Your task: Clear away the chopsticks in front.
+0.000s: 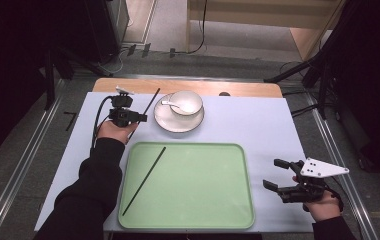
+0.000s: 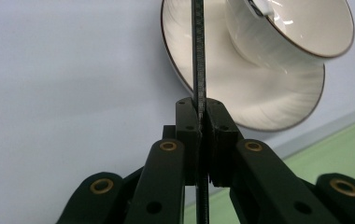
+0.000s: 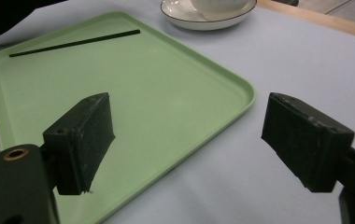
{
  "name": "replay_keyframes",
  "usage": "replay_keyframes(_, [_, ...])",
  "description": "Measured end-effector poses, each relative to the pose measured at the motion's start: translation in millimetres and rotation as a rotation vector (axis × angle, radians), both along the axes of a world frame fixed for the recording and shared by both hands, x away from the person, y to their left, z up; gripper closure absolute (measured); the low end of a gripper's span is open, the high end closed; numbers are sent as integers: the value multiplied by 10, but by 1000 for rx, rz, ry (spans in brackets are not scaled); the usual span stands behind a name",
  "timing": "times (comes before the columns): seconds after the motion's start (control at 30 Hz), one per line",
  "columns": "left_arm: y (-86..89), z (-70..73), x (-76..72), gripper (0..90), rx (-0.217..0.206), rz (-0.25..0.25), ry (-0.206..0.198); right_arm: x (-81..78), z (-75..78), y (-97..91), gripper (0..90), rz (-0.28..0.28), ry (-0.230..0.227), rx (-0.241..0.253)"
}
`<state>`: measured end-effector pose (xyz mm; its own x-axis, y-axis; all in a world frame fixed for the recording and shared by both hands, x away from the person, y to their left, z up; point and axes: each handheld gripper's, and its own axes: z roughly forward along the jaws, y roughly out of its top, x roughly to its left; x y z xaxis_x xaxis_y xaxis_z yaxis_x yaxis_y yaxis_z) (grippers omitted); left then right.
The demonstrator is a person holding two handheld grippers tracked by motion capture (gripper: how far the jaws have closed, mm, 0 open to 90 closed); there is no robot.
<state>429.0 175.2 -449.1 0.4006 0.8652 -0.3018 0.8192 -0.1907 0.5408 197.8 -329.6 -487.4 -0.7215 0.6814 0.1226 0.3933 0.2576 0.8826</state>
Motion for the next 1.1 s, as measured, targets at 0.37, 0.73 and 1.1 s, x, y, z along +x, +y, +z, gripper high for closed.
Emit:
replay_keyframes(0.37, [167,-38,-404,861,-16,-35,-24,-1,-6,-12,172,-6,2,-6])
replay_keyframes(0.73, [191,-24,-758,860,-11,-81,-51,0,-3,-6,172,-4,3,-5])
replay_keyframes(1.1, [147,-11,-1121,859,-37,-117,-35,0,3,2,172,1,-2,-5])
